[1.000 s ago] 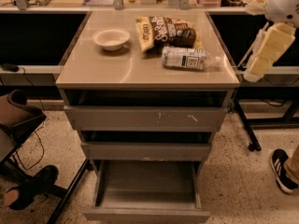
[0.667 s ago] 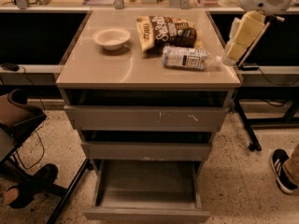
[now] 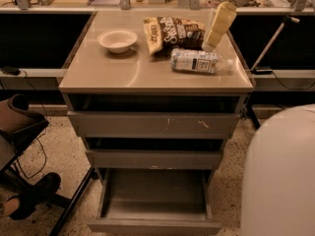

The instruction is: Place blue plastic bottle into bottom drawer

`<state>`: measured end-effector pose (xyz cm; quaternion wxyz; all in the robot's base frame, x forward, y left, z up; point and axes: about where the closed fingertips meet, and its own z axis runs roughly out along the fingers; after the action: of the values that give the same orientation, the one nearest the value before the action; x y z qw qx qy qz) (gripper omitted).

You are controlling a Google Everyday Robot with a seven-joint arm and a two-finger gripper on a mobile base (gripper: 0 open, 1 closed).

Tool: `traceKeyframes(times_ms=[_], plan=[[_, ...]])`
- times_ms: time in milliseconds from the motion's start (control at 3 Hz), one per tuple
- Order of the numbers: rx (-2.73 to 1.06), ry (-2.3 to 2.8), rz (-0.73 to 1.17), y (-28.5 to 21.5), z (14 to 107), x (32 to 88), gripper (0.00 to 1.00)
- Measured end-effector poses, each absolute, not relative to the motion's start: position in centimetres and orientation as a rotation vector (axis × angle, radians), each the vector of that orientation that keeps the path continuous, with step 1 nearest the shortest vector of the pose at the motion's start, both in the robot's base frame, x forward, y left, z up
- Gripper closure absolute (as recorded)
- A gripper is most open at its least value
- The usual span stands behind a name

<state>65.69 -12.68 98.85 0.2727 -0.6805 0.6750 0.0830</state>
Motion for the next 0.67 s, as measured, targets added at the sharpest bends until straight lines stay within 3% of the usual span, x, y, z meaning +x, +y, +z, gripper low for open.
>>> traceKeyframes(times_ms=[667], plan=[[-1.78,1.784,0.19,-12.2,99.42,67.74,0.0]])
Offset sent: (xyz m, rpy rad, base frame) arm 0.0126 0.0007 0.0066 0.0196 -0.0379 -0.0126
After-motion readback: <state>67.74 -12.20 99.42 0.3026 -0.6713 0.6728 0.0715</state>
